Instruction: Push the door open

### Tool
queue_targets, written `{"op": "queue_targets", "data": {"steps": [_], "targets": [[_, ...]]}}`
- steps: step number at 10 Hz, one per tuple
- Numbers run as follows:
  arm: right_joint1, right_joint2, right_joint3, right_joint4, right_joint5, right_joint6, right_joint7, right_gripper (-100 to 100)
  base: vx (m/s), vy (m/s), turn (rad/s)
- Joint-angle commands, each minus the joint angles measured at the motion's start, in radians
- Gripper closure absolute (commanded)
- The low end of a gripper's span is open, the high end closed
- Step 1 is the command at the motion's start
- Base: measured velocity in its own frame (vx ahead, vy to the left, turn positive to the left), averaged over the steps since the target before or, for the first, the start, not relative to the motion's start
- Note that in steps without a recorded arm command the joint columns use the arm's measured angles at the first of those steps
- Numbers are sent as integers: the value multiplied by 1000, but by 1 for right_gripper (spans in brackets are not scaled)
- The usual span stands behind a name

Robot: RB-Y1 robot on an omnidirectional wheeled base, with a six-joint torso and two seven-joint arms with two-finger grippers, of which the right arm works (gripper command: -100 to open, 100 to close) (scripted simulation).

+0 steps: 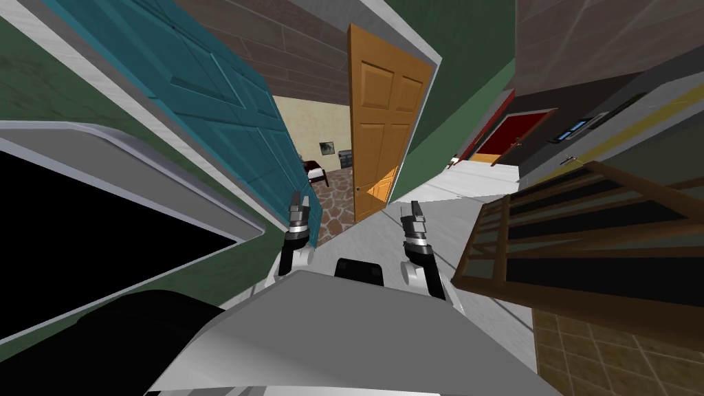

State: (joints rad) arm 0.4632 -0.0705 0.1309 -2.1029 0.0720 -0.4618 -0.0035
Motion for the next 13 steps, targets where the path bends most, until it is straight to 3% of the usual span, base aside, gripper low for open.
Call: {"op": "queue_targets", "data": {"steps": [1,13], "targets": [[-9,-2,11,34,-4,-8,3,-100,99,-16,85],[-100,-23,76,345,-52,-85,10,-100,96,-33,100]]}}
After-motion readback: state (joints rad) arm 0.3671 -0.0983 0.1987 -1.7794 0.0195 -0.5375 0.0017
